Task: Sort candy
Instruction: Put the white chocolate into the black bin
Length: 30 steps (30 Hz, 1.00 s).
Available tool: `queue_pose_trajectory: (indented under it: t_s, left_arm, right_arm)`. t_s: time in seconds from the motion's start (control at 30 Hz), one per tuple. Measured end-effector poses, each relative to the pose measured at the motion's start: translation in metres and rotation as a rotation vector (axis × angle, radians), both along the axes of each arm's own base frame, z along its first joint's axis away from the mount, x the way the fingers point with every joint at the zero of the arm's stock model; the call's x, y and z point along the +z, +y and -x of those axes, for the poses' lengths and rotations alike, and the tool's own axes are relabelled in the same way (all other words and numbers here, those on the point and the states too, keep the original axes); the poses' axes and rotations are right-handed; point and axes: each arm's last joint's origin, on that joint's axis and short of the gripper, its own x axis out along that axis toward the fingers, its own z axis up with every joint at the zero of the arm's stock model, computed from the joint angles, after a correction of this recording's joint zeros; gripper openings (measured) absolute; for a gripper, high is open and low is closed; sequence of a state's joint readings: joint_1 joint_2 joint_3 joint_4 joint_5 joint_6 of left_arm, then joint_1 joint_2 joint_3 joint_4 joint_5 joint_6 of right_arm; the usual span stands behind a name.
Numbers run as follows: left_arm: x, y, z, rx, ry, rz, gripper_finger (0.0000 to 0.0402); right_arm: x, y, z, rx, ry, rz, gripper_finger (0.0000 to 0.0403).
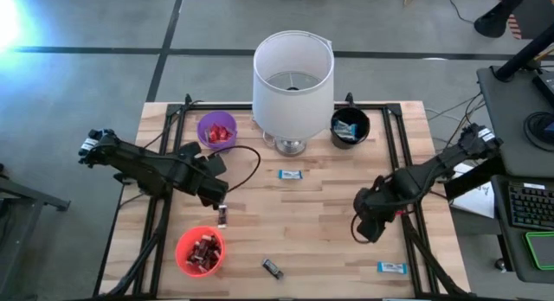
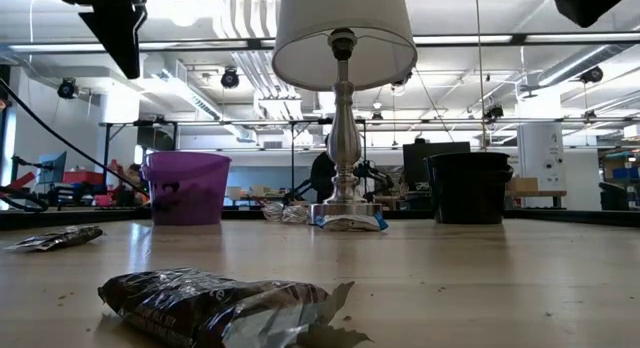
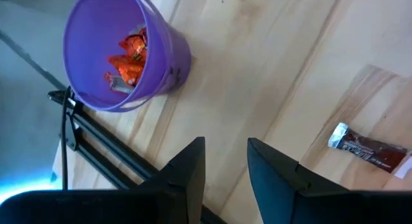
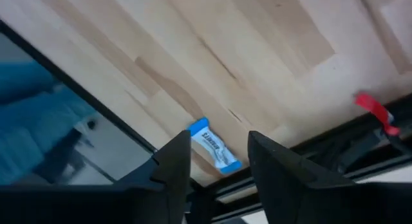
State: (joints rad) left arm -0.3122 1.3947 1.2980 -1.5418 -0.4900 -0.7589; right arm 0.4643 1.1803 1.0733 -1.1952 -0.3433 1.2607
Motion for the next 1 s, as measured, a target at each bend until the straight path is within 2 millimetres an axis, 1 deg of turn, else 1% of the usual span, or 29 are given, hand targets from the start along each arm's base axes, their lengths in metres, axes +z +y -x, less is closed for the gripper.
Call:
queue_pose_trajectory:
  t_s: [0.13,0.27,0.43,0.6,0.7,0.87,1.0]
  left_arm:
    - [0.004,0.001,0.003,-0.018,-0.018,0.006,0.0097]
    - [0.007,0.002,0.005,-0.017,-0.04,0.012,0.0097]
    - [0.007,0.002,0.005,0.008,-0.062,0.019,0.0097]
    - [0.007,0.002,0.004,0.013,-0.075,0.025,0.0097]
    - [0.007,0.002,0.003,0.021,-0.087,0.029,0.0097]
    - [0.007,0.002,0.003,0.043,-0.105,0.034,0.0097]
    - [0.007,0.002,0.002,0.062,-0.12,0.039,0.0097]
  right_arm:
    - [-0.009,0.016,-0.002,0.135,-0.016,0.011,0.016]
    - [-0.02,0.037,0.001,0.242,0.029,0.038,0.0172]
    - [-0.036,0.064,0.011,0.399,0.075,0.074,0.0176]
    - [-0.05,0.089,0.025,0.513,0.116,0.109,0.0176]
    - [-0.056,0.104,0.031,0.57,0.094,0.098,0.0176]
    - [-0.067,0.128,0.036,0.614,0.035,0.057,0.0176]
    - [-0.083,0.143,0.04,0.63,0.021,0.089,0.0176]
